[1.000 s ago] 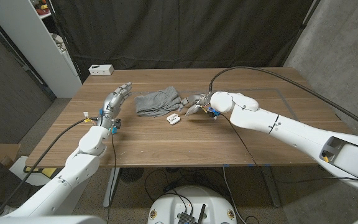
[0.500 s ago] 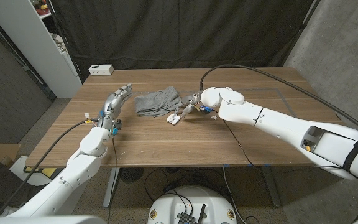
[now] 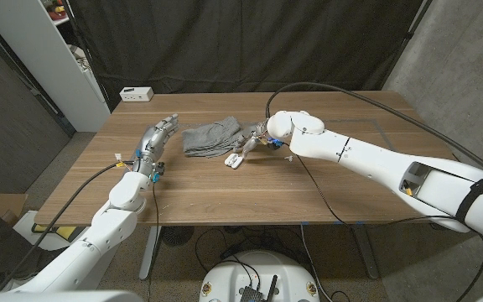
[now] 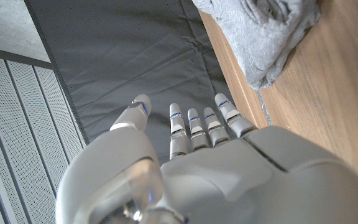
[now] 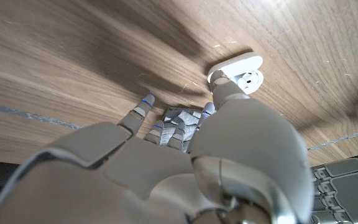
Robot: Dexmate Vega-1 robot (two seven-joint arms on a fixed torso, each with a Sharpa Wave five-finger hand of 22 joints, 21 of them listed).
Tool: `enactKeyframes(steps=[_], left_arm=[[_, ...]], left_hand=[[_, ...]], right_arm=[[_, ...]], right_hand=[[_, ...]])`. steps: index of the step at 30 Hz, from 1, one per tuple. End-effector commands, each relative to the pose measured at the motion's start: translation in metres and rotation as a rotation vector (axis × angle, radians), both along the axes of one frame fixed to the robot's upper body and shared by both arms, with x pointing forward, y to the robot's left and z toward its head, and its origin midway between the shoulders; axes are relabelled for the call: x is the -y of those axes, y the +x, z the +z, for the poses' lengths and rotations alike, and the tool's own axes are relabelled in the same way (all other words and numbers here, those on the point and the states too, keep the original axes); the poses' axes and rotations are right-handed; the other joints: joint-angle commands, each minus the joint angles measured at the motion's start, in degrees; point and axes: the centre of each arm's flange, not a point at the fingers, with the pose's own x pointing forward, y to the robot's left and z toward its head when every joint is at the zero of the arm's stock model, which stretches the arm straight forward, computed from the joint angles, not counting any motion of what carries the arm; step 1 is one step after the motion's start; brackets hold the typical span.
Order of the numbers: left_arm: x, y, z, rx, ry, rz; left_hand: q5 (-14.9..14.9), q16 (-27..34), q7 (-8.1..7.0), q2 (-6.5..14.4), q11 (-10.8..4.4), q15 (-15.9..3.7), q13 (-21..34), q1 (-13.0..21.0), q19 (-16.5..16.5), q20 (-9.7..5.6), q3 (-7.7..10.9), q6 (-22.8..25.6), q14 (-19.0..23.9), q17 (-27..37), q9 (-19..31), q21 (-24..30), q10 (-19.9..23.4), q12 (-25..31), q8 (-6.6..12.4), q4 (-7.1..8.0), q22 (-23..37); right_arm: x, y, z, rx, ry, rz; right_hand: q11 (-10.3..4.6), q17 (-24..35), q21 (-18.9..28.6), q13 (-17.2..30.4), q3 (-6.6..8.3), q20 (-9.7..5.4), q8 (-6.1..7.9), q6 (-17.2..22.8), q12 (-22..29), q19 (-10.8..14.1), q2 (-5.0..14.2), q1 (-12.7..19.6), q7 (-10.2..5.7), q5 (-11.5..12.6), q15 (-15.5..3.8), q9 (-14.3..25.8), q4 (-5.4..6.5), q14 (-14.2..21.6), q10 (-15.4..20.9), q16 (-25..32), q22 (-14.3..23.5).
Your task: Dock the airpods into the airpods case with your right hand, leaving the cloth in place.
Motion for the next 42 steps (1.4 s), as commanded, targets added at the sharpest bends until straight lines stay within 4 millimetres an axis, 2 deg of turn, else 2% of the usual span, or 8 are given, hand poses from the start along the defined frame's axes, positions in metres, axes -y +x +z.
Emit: enactKeyframes(steps=[1, 8, 14, 18, 24, 30, 37, 42], left_arm=[[0.0, 0.001, -0.004, -0.007, -0.011, 0.002], [-0.002, 0.001, -0.007, -0.01, -0.016, 0.005], [-0.002, 0.001, -0.008, -0.016, -0.021, 0.012], [-0.002, 0.003, -0.007, -0.02, -0.019, 0.011], [-0.001, 0.005, -0.006, -0.023, -0.015, 0.007], [-0.003, 0.006, -0.006, -0.028, -0.016, 0.006], [-0.003, 0.007, -0.006, -0.032, -0.011, 0.003], [-0.005, 0.008, -0.002, -0.029, -0.003, 0.002]], left_hand=[[0.2, 0.2, 0.0, 0.1, 0.04, 0.13, 0.3, 0.4, 0.5, 0.05, -0.04, 0.3, 0.4, 0.2, 0.2, -0.2, 0.6, 0.0, -0.32, -0.33, 0.3], [0.3, 0.2, -0.05, 0.1, -0.08, 0.11, 0.4, 0.4, 0.5, 0.07, -0.1, 0.4, 0.5, 0.2, 0.2, -0.4, 0.6, 0.0, -0.39, -0.33, 0.3], [0.3, 0.1, 0.02, 0.2, 0.1, 0.13, 0.4, 0.4, 0.5, 0.24, -0.17, 0.5, 0.5, 0.2, 0.2, -0.6, 0.5, -0.1, -0.5, -0.33, 0.3], [0.3, 0.1, 0.04, 0.2, -0.02, 0.13, 0.4, 0.4, 0.5, 0.16, -0.21, 0.5, 0.5, 0.2, 0.2, -0.7, 0.6, -0.1, -0.54, -0.33, 0.3], [0.3, 0.1, 0.07, 0.2, 0.07, 0.13, 0.5, 0.3, 0.6, 0.26, -0.26, 0.6, 0.5, 0.2, 0.3, -0.8, 0.5, -0.1, -0.62, -0.32, 0.3], [0.3, 0.1, 0.01, 0.2, 0.07, 0.09, 0.5, 0.3, 0.6, 0.35, -0.3, 0.5, 0.5, 0.2, 0.3, -0.9, 0.5, -0.2, -0.73, -0.26, 0.3], [0.3, 0.0, -0.09, 0.2, 0.04, 0.02, 0.5, 0.1, 0.6, 0.45, -0.34, 0.6, 0.4, 0.2, 0.3, -1.1, 0.6, -0.2, -0.81, -0.17, 0.3], [0.3, 0.0, -0.17, 0.2, 0.16, -0.02, 0.5, 0.1, 0.7, 0.43, -0.37, 0.5, 0.5, 0.2, 0.3, -1.2, 0.5, -0.3, -0.92, -0.14, 0.4]], right_arm=[[-0.017, 0.001, 0.002, -0.01, -0.018, 0.044], [-0.027, 0.006, -0.002, -0.003, -0.034, 0.067], [-0.026, 0.012, -0.009, -0.008, -0.043, 0.059], [-0.024, 0.016, -0.013, -0.002, -0.044, 0.053], [-0.022, 0.019, -0.016, 0.016, -0.04, 0.042], [-0.02, 0.021, -0.021, 0.0, -0.053, 0.021], [-0.016, 0.022, -0.027, -0.026, -0.053, 0.004], [-0.008, 0.014, -0.017, -0.016, -0.018, -0.005]], right_hand=[[-0.33, 0.1, 0.3, 0.1, -0.04, -0.13, -0.11, -0.1, 0.2, 0.7, 0.18, -0.4, 0.2, 0.3, -0.4, 0.1, 0.17, 0.4, 0.1, 0.2, 0.3], [-0.98, 0.1, 0.3, 0.1, 0.38, -0.57, 0.08, 0.2, 0.1, 0.9, 0.73, 0.3, 0.09, 0.4, -0.76, 0.2, -0.21, 0.5, -0.2, 0.2, 0.3], [-1.47, 0.2, 0.2, 0.2, 1.09, -1.13, 0.38, 0.9, 0.1, 1.0, 1.58, 1.3, 0.09, 0.6, -1.13, 0.2, -0.61, 0.6, -0.3, 0.1, 0.3], [-1.81, 0.2, 0.3, 0.3, 1.55, -1.42, 1.27, 3.2, 0.5, 1.4, 1.94, 2.0, 0.18, 0.6, -1.55, 0.5, -0.69, 1.2, 0.5, 0.2, 0.3], [-2.44, 0.2, 0.6, 0.6, 1.83, -2.69, 4.38, 13.6, 1.7, 3.5, 1.91, 2.3, 0.16, 0.1, -2.57, 1.4, -0.23, 3.1, 4.4, 0.5, 0.3], [-2.65, 0.1, 0.6, 0.8, 2.1, -3.21, 5.11, 16.8, 2.5, 4.4, 1.68, 3.0, 0.15, -0.1, -3.52, 1.7, -0.7, 4.4, 7.0, 0.7, 0.3], [-2.59, 0.1, 0.7, 0.9, 2.06, -3.16, 5.47, 19.0, 2.9, 5.2, 1.1, 3.6, 0.21, -0.3, -3.78, 1.8, -1.01, 5.6, 8.8, 0.8, 0.3], [-2.37, 0.1, 0.7, 1.0, 1.62, -3.21, 5.68, 20.1, 2.9, 5.7, 0.83, 3.1, 0.31, -0.5, -3.79, 1.9, -0.63, 6.3, 9.3, 1.0, 0.3]])
